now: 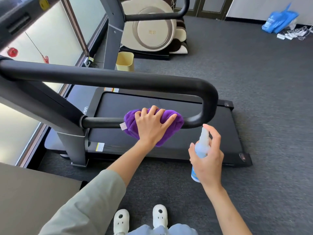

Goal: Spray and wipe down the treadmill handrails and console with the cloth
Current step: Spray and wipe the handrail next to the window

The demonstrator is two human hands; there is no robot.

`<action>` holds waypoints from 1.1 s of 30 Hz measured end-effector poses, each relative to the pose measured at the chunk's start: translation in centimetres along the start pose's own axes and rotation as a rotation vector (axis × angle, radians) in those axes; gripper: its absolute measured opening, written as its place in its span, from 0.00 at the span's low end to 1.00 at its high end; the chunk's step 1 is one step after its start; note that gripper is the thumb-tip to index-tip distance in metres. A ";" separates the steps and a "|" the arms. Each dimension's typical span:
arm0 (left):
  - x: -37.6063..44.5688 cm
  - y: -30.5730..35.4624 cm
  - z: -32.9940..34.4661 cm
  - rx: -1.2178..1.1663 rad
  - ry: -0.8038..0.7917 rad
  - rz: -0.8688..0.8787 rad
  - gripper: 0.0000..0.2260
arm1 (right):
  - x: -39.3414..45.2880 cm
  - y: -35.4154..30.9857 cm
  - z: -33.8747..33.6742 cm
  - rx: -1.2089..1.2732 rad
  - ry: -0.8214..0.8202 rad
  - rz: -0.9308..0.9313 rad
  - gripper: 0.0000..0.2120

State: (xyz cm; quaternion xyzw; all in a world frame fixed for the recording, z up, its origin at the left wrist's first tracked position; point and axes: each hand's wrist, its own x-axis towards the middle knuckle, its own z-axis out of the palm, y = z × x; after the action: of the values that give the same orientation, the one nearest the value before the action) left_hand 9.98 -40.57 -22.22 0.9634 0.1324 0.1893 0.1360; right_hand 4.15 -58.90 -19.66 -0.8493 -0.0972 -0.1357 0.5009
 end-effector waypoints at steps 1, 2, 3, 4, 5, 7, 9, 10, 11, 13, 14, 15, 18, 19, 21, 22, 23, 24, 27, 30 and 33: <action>0.0 1.1 0.3 -0.015 0.005 0.000 0.28 | 0.2 0.3 -0.4 0.000 0.002 0.002 0.29; 0.0 2.2 0.6 -0.027 0.010 0.004 0.28 | 0.4 0.6 -0.9 0.000 0.008 0.003 0.29; 0.0 3.1 0.8 -0.032 0.014 0.020 0.27 | 0.7 0.9 -1.3 -0.001 0.014 0.004 0.29; 0.0 3.8 1.0 -0.032 0.018 0.050 0.27 | 1.0 1.3 -1.7 0.000 0.015 0.007 0.29; 0.0 4.3 1.2 -0.036 0.023 0.087 0.27 | 1.3 1.6 -2.0 0.003 0.010 0.014 0.30; 0.0 4.8 1.5 -0.059 0.049 0.126 0.26 | 1.8 2.0 -2.6 0.010 -0.001 0.026 0.30; 0.1 5.4 1.4 -0.125 0.081 0.102 0.25 | 2.2 2.2 -3.1 0.012 0.004 0.027 0.29; 0.2 6.0 1.4 -0.191 0.090 0.079 0.24 | 2.4 2.4 -3.3 0.014 0.004 0.026 0.29; 0.2 6.8 1.3 -0.273 0.097 0.056 0.24 | 2.6 2.5 -3.5 0.015 0.005 0.023 0.30; 0.0 8.4 1.1 -0.421 0.109 0.016 0.23 | 2.8 2.8 -3.8 0.016 0.006 0.015 0.31; -0.2 9.0 0.9 -0.479 0.125 0.003 0.22 | 2.9 2.9 -4.1 0.021 0.010 0.013 0.32; -0.3 9.3 0.5 -0.543 0.149 -0.007 0.22 | 2.9 2.9 -4.3 0.027 0.018 0.010 0.32; 0.5 10.0 -1.3 -0.739 0.258 -0.056 0.19 | 3.1 3.1 -4.8 0.045 0.026 0.007 0.32; 1.0 10.2 -1.9 -0.768 0.288 -0.070 0.19 | 3.2 3.2 -4.9 0.050 0.030 0.008 0.32; 1.6 10.5 -2.9 -0.777 0.332 -0.092 0.20 | 3.3 3.4 -5.0 0.049 0.040 0.011 0.33; 1.7 10.6 -3.1 -0.772 0.359 -0.104 0.20 | 3.3 3.5 -5.0 0.048 0.043 0.015 0.33; 1.7 10.6 -3.1 -0.761 0.385 -0.114 0.20 | 3.4 3.6 -5.0 0.047 0.045 0.019 0.33; 1.8 10.5 -2.9 -0.740 0.396 -0.112 0.20 | 3.3 3.7 -5.0 0.046 0.045 0.023 0.33; 1.5 10.1 -1.2 -0.579 0.291 -0.008 0.23 | 3.1 3.9 -4.9 0.038 0.036 0.029 0.33; 0.7 9.2 1.0 -0.307 0.135 0.192 0.28 | 2.8 4.2 -4.9 0.030 0.033 0.027 0.33; 0.6 8.3 1.9 -0.180 0.081 0.261 0.33 | 2.7 4.4 -4.9 0.021 0.033 0.027 0.31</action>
State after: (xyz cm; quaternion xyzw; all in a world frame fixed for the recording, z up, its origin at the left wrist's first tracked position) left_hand 12.93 -48.53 -21.10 0.9478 -0.0058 0.2554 0.1907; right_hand 7.34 -65.25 -20.09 -0.8429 -0.0786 -0.1419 0.5130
